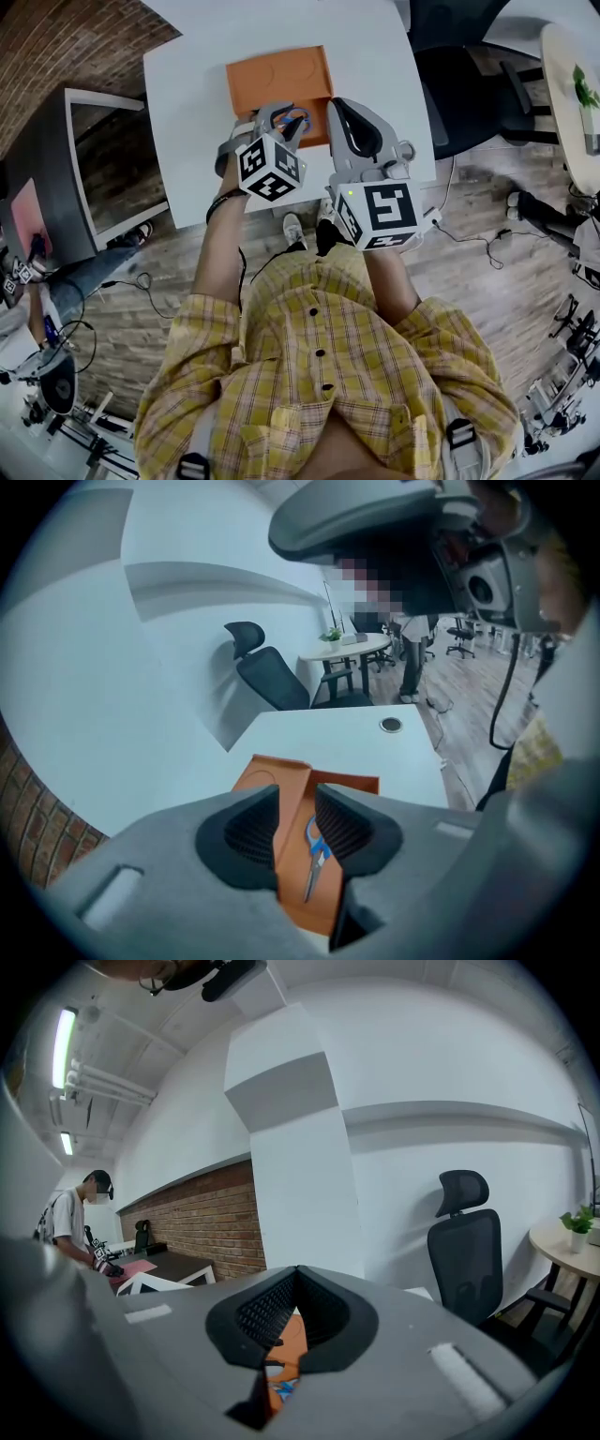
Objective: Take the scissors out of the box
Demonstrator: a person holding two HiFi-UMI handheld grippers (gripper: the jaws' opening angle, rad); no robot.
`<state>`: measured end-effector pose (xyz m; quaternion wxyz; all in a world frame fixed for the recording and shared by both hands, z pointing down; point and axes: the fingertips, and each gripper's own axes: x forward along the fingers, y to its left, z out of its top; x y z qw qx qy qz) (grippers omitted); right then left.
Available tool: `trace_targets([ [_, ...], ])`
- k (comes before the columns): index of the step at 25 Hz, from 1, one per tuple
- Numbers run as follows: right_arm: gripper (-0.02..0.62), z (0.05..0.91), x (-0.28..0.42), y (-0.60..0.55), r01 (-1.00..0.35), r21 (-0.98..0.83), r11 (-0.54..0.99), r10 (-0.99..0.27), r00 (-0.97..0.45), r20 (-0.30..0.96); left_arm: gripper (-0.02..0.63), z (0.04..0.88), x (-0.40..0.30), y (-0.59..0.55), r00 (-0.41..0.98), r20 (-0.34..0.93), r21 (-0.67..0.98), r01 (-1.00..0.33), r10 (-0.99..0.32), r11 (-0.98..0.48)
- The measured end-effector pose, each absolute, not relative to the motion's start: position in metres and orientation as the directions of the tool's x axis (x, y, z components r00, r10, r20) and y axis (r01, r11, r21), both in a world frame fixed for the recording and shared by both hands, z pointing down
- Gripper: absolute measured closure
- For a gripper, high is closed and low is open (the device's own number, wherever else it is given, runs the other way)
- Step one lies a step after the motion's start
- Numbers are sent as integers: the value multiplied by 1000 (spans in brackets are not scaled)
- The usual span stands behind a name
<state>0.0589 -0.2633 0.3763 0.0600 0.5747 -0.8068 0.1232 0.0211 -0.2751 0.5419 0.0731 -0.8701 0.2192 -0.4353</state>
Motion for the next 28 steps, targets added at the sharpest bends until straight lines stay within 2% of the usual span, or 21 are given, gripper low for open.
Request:
trace_targets([
  [5, 589, 380, 65, -265, -943, -135, 304, -911, -329, 246, 440, 571, 22, -271, 463, 801, -327, -193, -379, -925],
  [11, 589, 384, 67, -265, -942, -136, 306, -907, -332, 260, 436, 598, 22, -262, 413, 856, -294, -104, -311, -950],
  [19, 589, 394, 73, -268, -939, -151, 310, -899, -341, 276, 411, 637, 31, -263, 359, 889, -305, 3, -284, -952],
  [28, 589, 394, 77, -269, -937, -153, 314, -897, -345, 277, 411, 662, 32, -266, 301, 920, -284, 64, -252, -957],
])
